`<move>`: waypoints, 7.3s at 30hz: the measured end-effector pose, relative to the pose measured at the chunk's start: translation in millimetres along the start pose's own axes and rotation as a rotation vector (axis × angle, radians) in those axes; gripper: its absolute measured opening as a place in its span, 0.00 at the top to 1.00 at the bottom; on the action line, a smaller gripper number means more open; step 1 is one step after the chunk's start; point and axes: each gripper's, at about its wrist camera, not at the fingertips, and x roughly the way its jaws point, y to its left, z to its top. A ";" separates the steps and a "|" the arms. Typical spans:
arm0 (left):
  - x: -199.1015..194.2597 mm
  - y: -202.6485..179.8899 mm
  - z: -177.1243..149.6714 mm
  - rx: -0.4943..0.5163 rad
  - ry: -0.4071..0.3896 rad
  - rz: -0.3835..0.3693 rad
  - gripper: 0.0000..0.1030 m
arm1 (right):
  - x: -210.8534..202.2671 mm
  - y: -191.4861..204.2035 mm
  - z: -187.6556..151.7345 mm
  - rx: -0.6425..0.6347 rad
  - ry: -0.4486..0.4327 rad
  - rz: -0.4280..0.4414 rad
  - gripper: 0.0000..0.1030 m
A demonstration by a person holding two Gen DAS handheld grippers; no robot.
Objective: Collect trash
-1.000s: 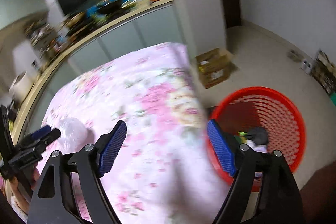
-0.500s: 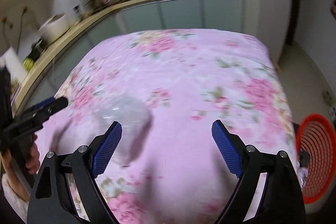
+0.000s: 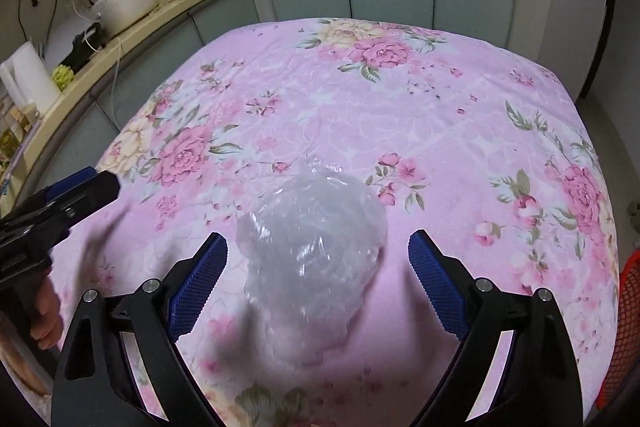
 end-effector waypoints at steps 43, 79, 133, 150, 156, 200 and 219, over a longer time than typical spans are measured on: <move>0.9 -66.8 7.2 0.143 -0.016 -0.004 0.13 | -99.2 -71.9 11.1 0.144 -0.270 -0.067 0.50; 20.1 -241.7 -4.1 0.440 0.002 -0.203 0.13 | -191.7 -217.5 -58.8 0.490 -0.404 -0.296 0.50; 20.5 -333.7 -38.8 0.603 0.030 -0.282 0.13 | -194.3 -234.8 -152.1 0.583 -0.256 -0.554 0.09; -1.4 -330.8 -66.8 0.637 0.032 -0.270 0.10 | -215.4 -175.1 -182.0 0.636 -0.267 -0.558 0.09; -10.8 -322.2 -67.8 0.617 0.014 -0.267 0.10 | -218.3 -160.1 -182.9 0.593 -0.269 -0.551 0.09; -33.5 -324.2 -75.0 0.629 -0.040 -0.259 0.10 | -232.3 -150.4 -188.3 0.578 -0.324 -0.536 0.09; -39.2 -314.2 -68.4 0.588 -0.075 -0.257 0.10 | -236.3 -145.2 -184.6 0.541 -0.361 -0.530 0.09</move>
